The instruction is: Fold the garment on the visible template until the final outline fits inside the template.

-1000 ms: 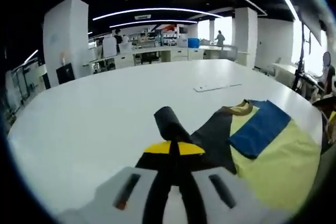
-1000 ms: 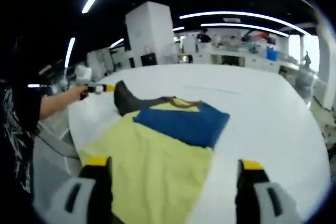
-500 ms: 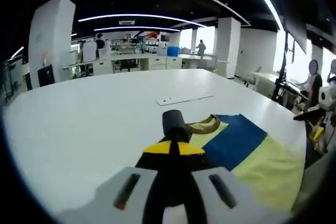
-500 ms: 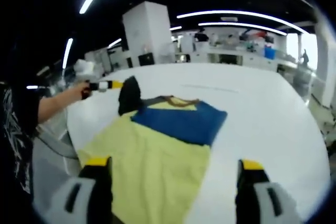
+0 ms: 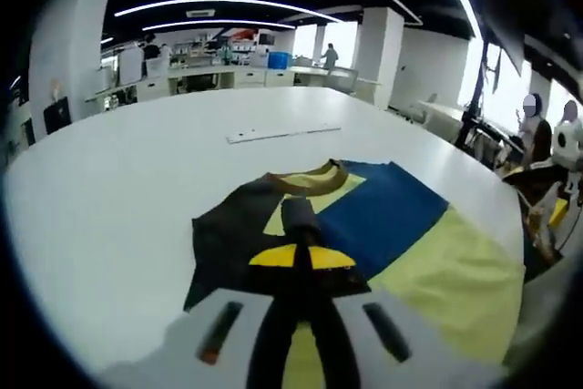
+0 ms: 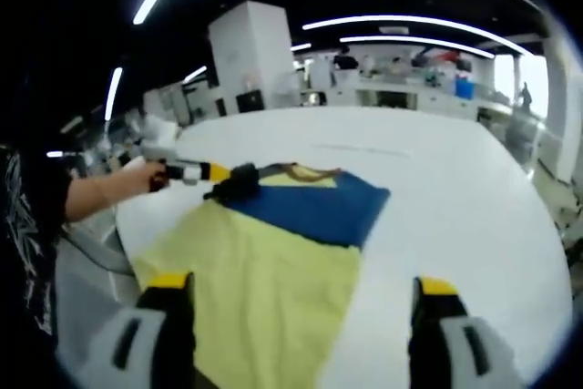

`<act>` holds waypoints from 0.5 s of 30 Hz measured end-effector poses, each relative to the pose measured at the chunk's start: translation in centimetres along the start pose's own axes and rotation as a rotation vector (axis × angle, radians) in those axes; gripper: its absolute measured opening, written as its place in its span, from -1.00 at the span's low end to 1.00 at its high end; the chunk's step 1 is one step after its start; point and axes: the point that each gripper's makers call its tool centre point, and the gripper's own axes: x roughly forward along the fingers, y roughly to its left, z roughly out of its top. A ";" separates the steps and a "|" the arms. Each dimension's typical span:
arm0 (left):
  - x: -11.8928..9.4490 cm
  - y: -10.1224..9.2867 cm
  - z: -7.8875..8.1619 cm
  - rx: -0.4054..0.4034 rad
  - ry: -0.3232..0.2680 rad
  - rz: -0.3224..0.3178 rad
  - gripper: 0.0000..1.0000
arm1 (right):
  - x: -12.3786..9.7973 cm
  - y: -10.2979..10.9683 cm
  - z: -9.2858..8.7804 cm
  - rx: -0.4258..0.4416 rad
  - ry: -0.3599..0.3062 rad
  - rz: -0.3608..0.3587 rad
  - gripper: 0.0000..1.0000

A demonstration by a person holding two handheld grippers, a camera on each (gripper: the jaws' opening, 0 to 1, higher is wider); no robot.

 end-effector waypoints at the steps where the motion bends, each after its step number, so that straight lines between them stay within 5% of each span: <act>1: 0.1 -0.2 -0.1 0.002 0.004 -0.001 -1.00 | 0.0 0.0 0.0 0.000 0.001 0.000 0.98; 15: 1.4 -1.4 -2.6 0.058 0.079 -0.027 -0.99 | -0.3 -0.3 -0.2 0.004 0.005 -0.011 0.98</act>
